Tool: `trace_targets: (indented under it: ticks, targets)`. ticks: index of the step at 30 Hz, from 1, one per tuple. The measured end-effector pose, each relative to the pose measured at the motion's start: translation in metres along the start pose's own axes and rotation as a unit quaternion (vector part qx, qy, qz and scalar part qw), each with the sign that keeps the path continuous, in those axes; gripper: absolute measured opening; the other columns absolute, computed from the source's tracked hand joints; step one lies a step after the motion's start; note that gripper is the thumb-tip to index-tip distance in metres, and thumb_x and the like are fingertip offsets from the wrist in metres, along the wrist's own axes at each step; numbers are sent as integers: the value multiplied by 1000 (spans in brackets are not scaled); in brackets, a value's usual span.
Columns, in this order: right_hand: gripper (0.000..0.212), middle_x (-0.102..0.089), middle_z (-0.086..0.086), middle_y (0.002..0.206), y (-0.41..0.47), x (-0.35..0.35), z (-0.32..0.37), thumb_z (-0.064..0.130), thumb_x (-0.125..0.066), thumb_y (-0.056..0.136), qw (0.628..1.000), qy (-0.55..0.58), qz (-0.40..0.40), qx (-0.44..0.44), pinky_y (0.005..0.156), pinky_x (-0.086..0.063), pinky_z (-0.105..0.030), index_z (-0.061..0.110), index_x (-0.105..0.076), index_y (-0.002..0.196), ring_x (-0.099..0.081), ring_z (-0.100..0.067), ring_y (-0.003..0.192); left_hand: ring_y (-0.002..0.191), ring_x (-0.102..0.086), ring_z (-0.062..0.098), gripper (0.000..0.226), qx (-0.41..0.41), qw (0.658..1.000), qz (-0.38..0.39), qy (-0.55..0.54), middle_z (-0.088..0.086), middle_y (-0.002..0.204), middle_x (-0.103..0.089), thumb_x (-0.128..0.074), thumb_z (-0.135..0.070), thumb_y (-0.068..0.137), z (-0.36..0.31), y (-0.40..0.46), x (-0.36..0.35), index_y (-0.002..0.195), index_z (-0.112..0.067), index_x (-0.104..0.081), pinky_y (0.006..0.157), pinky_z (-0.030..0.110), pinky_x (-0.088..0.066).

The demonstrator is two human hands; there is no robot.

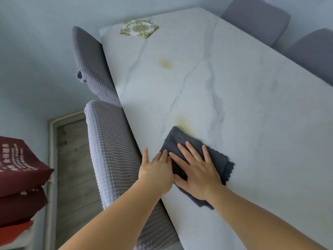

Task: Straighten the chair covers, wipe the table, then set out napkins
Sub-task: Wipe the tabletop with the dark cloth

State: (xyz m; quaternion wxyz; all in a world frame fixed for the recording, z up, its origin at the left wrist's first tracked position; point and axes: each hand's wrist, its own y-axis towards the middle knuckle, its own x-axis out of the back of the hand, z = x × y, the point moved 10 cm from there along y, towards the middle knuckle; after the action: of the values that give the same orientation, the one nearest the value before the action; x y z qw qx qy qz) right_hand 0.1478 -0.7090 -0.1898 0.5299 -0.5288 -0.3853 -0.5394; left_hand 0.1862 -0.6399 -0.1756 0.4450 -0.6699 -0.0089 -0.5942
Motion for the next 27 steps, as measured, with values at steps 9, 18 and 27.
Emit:
trace_targets:
  ticks: [9,18,27]
  targets:
    - [66,9,12,158,103,19,-33,66,-8,83,999,-41,11,19,115,9,-53,47,1,145,17,-12,144,146,0,16,60,24,999,-27,-16,2,159,5,-29,-27,98,49,79,44,150,-17,-1,109,62,12]
    - [63,4,12,159,201,34,-64,64,-16,89,999,-37,-6,39,116,4,-51,44,-3,147,13,-10,145,146,-3,12,60,48,998,-42,-13,-1,159,3,-31,-22,98,96,159,87,150,-18,-1,108,66,8]
    - [57,3,8,159,176,35,-47,61,-16,92,1000,-18,-18,-3,116,5,-51,46,-6,146,12,-14,146,146,-5,14,58,41,999,-32,11,0,159,4,-25,-22,99,94,129,74,150,-16,1,109,64,10]
